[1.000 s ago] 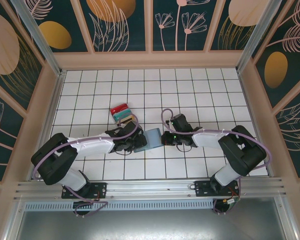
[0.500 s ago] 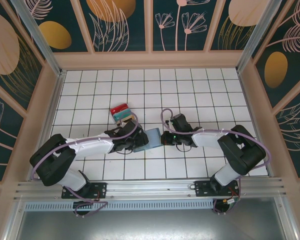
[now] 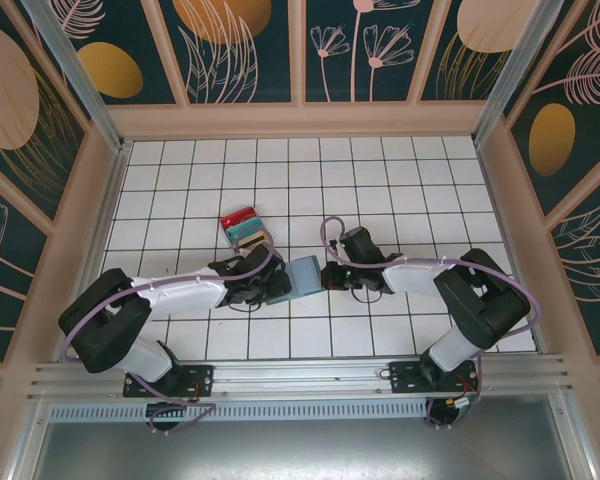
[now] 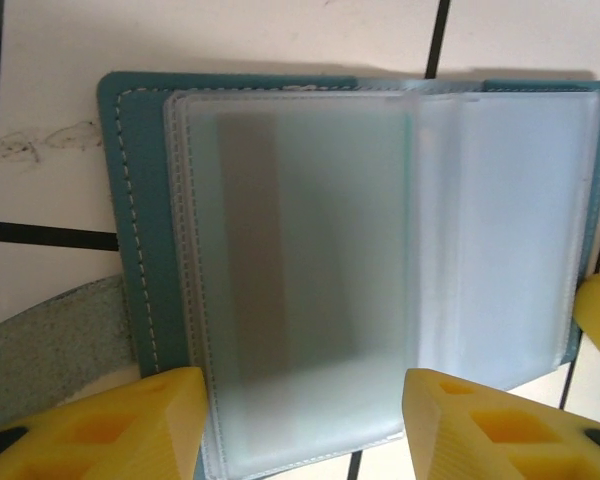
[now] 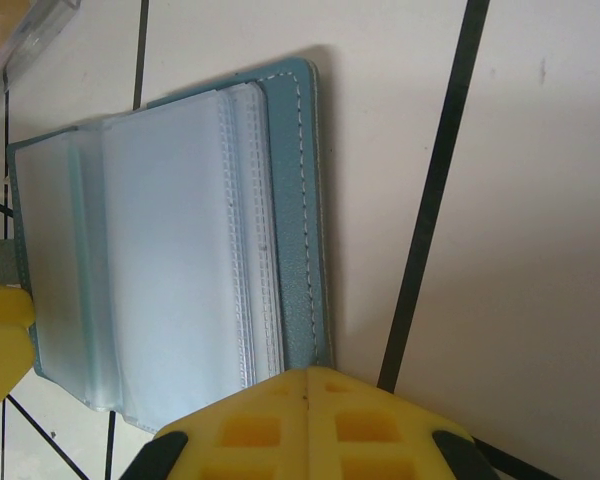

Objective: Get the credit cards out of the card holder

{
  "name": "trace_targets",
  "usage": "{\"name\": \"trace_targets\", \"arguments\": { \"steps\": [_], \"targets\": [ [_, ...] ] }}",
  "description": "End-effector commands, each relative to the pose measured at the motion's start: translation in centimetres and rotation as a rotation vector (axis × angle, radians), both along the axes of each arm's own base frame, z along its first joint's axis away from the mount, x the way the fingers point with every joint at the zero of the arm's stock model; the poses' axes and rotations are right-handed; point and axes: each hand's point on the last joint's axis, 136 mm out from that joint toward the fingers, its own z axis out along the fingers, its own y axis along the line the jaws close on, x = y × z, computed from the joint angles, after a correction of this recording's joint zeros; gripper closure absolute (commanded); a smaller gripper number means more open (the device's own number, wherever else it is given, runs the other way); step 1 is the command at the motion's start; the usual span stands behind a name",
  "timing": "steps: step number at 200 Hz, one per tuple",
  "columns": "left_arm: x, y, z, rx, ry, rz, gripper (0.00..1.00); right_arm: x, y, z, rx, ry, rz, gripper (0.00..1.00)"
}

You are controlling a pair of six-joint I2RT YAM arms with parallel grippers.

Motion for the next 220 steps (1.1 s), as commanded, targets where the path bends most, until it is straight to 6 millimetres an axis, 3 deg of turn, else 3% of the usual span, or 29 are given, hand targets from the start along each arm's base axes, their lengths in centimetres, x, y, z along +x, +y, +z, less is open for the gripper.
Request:
{"name": "trace_targets", "arguments": {
  "steps": [1, 116, 137, 158, 179, 220],
  "targets": [
    [-0.4, 0.5, -0.6, 0.042, 0.022, 0.006, 0.44, -0.9, -0.4, -1.4, -0.041, 0.054, -0.004, 1.00],
    [0.9, -4.5, 1.7, -0.156, -0.053, -0.126, 0.36, -1.0, -0.2, -1.5, -0.037, 0.055, -0.002, 1.00],
    [1.1, -5.0, 2.0, -0.171, -0.057, -0.138, 0.31, -1.0, -0.2, -1.5, -0.037, 0.056, -0.002, 1.00],
    [1.0, -5.0, 2.2, -0.177, -0.063, -0.144, 0.11, -1.0, -0.1, -1.5, -0.037, 0.053, 0.001, 1.00],
    [1.0, -5.0, 3.0, -0.206, -0.091, -0.144, 0.02, -1.0, -0.1, -1.5, -0.038, 0.054, 0.001, 1.00],
    [1.1, -4.8, 4.5, -0.223, -0.132, -0.147, 0.01, -0.9, -0.1, -1.4, -0.038, 0.051, 0.000, 1.00]
  ]
}}
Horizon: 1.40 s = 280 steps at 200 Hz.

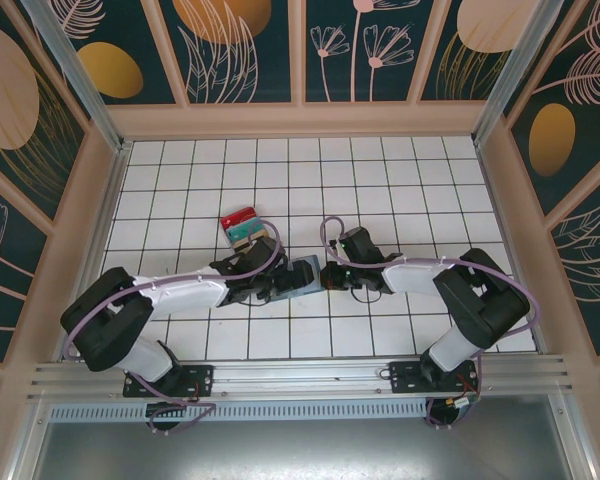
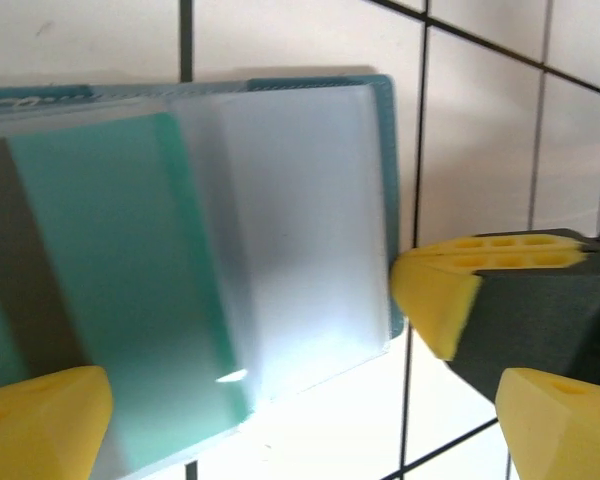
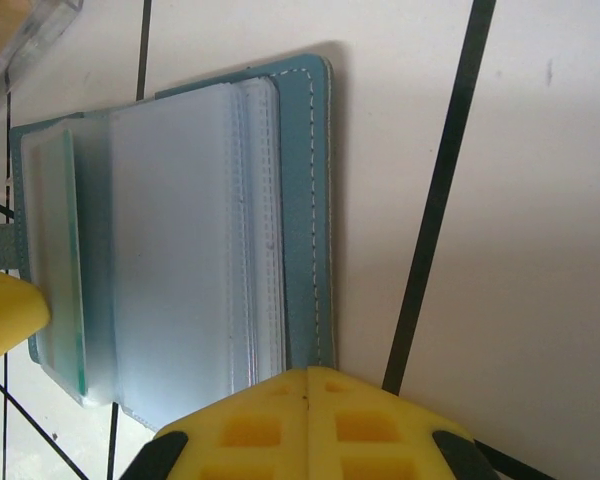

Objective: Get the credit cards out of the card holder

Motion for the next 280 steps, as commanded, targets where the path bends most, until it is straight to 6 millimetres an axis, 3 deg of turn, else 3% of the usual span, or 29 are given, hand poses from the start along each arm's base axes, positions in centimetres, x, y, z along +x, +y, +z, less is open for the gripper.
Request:
{"name": "trace_targets", "arguments": {
  "steps": [1, 32, 53, 64, 79, 111, 128, 150, 207, 280],
  "targets": [
    [0.0, -0.3, 1.5, -0.032, -0.047, -0.019, 0.01, -0.9, -0.2, -1.3, -0.041, 0.049, 0.002, 1.00],
    [0.2, 1.5, 2.0, 0.036, -0.080, 0.016, 0.01, 0.2, -0.4, 0.0, -0.063, 0.012, -0.004, 1.00],
    [0.2, 3.0, 2.0, 0.100, -0.106, 0.029, 0.01, 1.3, -0.1, 2.3, -0.035, -0.035, -0.002, 0.83],
    [0.1, 3.7, 1.8, 0.125, -0.114, 0.031, 0.02, 1.6, 0.5, 3.8, -0.001, -0.058, 0.008, 0.82],
    [-0.2, 4.1, 1.3, 0.121, -0.109, 0.036, 0.16, 1.8, 1.7, 5.9, 0.067, -0.077, 0.024, 0.81],
    [-0.5, 5.2, -0.7, 0.150, -0.058, 0.059, 0.60, 1.2, 4.5, 8.2, 0.182, -0.067, 0.088, 0.83],
    [-0.4, 5.5, -1.3, 0.165, -0.053, 0.066, 0.76, 0.6, 5.8, 7.9, 0.191, -0.040, 0.122, 0.83],
    [-0.3, 5.9, -2.0, 0.186, -0.048, 0.066, 0.82, 0.3, 6.9, 7.0, 0.184, -0.006, 0.144, 0.84],
    [-0.7, 7.2, -3.1, 0.226, -0.028, 0.074, 0.83, -0.1, 8.4, 4.7, 0.165, 0.057, 0.167, 0.84],
    [-1.2, 6.5, -4.7, 0.213, 0.016, 0.048, 0.83, -0.1, 8.6, 2.6, 0.126, 0.101, 0.155, 0.78]
  ]
}}
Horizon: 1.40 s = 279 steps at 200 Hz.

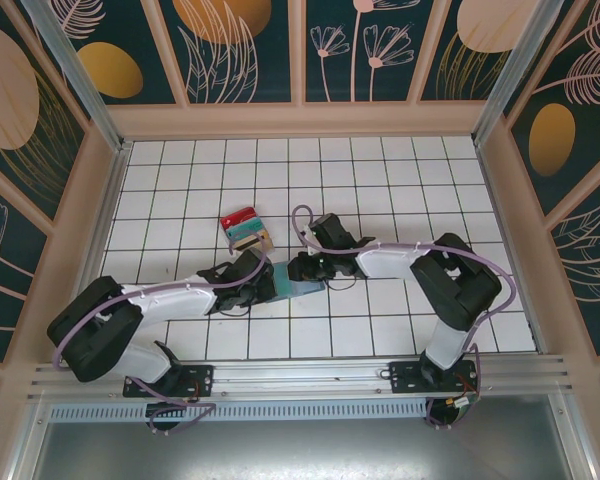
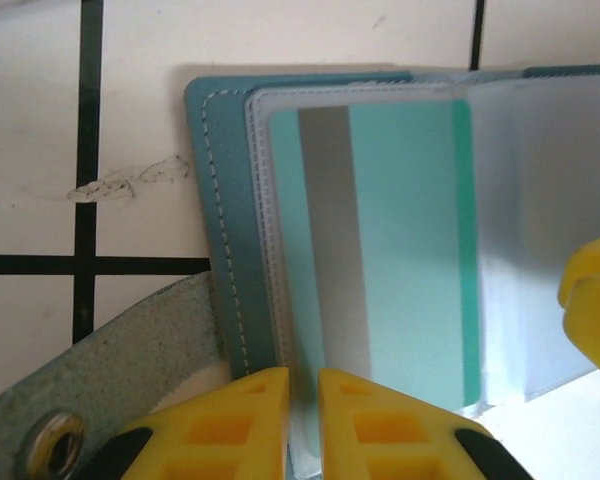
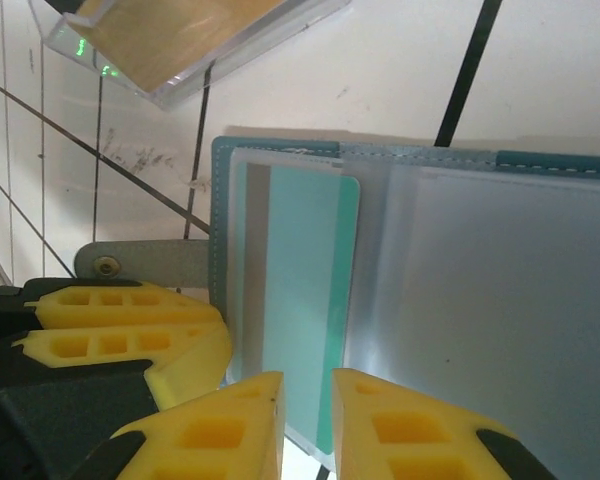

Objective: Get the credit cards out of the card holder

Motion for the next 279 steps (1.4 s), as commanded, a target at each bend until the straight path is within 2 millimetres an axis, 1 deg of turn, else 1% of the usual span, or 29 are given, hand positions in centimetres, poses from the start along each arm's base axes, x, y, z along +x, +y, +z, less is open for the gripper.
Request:
{"name": "trace_targets", "arguments": {
  "steps": [1, 52, 112, 161, 180, 204, 231, 257, 279],
  "targets": [
    [-0.1, -0.2, -0.9, -0.002, 0.019, -0.015, 0.84, 0.1, 0.7, -0.1, 0.006, 0.009, 0.001, 0.78],
    [-0.1, -0.9, -0.8, -0.033, 0.027, -0.024, 0.85, -0.2, 0.4, -1.0, -0.006, 0.025, -0.001, 0.78],
    [-0.3, -1.0, -1.1, -0.034, 0.042, -0.030, 0.86, -0.2, -0.3, -2.4, -0.058, 0.042, -0.026, 0.78],
    [-0.3, -1.0, -1.2, -0.032, 0.045, -0.035, 0.87, 0.2, -0.9, -2.9, -0.101, 0.039, -0.054, 0.78],
    [-0.4, -0.9, -1.2, -0.030, 0.047, -0.034, 0.87, 0.5, -1.5, -2.6, -0.124, 0.013, -0.081, 0.78],
    [-0.5, -0.9, -1.4, -0.026, 0.051, -0.035, 0.87, 0.7, -1.6, -1.9, -0.119, -0.007, -0.089, 0.78],
    [-0.5, -0.9, -1.4, -0.025, 0.053, -0.037, 0.88, 0.7, -1.9, -2.1, -0.134, -0.003, -0.102, 0.78],
    [-0.5, -1.0, -1.4, -0.028, 0.052, -0.038, 0.88, 0.3, -1.3, -2.1, -0.102, 0.016, -0.069, 0.79],
    [-0.5, -1.1, -1.4, -0.032, 0.054, -0.041, 0.88, -0.3, -0.2, -2.0, -0.051, 0.041, -0.022, 0.82]
  ]
}}
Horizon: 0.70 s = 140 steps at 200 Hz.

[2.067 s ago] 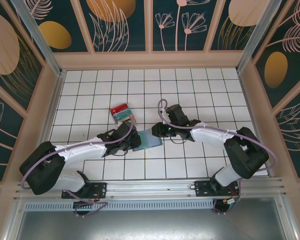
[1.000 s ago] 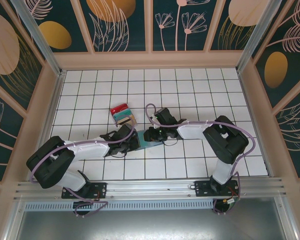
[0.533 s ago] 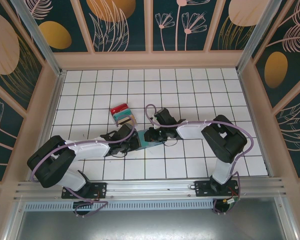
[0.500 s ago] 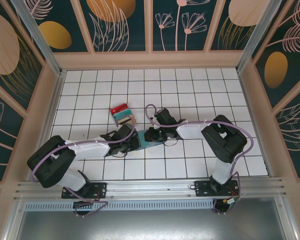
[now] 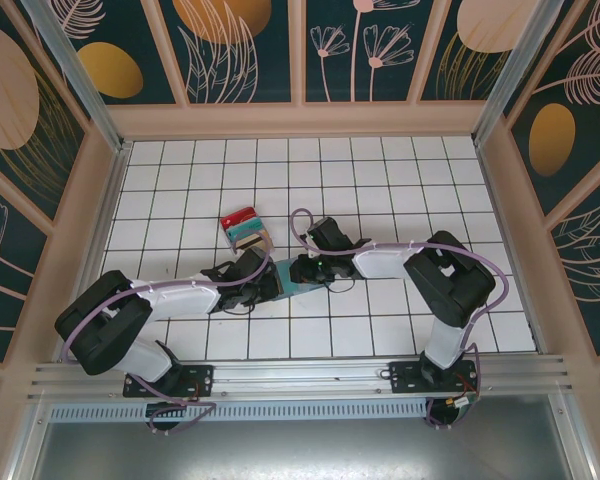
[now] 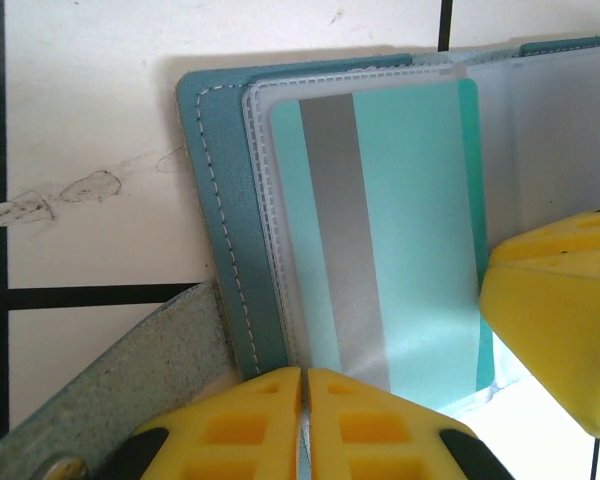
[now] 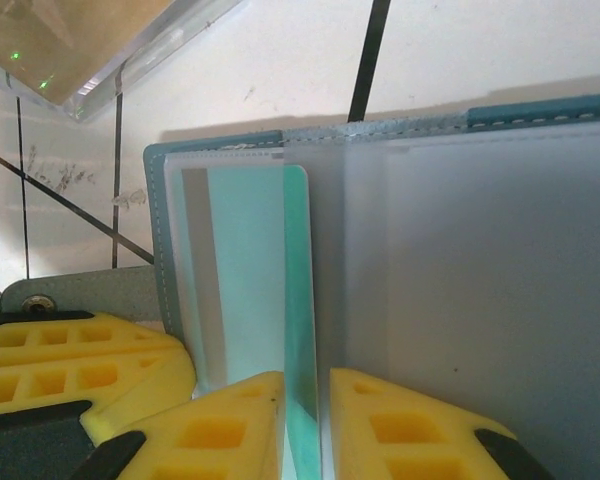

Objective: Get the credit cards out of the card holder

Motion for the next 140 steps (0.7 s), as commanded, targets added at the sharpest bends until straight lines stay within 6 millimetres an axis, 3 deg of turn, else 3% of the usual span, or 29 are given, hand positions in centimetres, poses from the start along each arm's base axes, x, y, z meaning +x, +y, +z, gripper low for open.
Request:
{"name": "trace_targets", "arguments": {
  "steps": [1, 23, 110, 126, 140],
  "targets": [
    [-0.8, 0.2, -1.1, 0.021, 0.051, -0.023, 0.88, -0.7, 0.5, -0.1, 0.024, 0.038, 0.032, 0.83],
    [-0.9, 0.2, -1.2, 0.019, 0.054, -0.025, 0.88, -0.9, 0.9, 0.2, 0.045, 0.038, 0.048, 0.87],
    [-0.7, -0.5, -1.0, -0.001, 0.052, -0.040, 0.89, -1.7, 2.0, 0.9, 0.110, 0.052, 0.115, 0.89],
    [-0.7, -0.6, -0.9, -0.005, 0.049, -0.046, 0.89, -1.6, 2.2, 1.1, 0.116, 0.049, 0.123, 1.00],
    [-0.6, -0.6, -0.8, 0.000, 0.049, -0.044, 0.89, -1.4, 1.8, 1.0, 0.095, 0.040, 0.106, 1.00]
  ]
}}
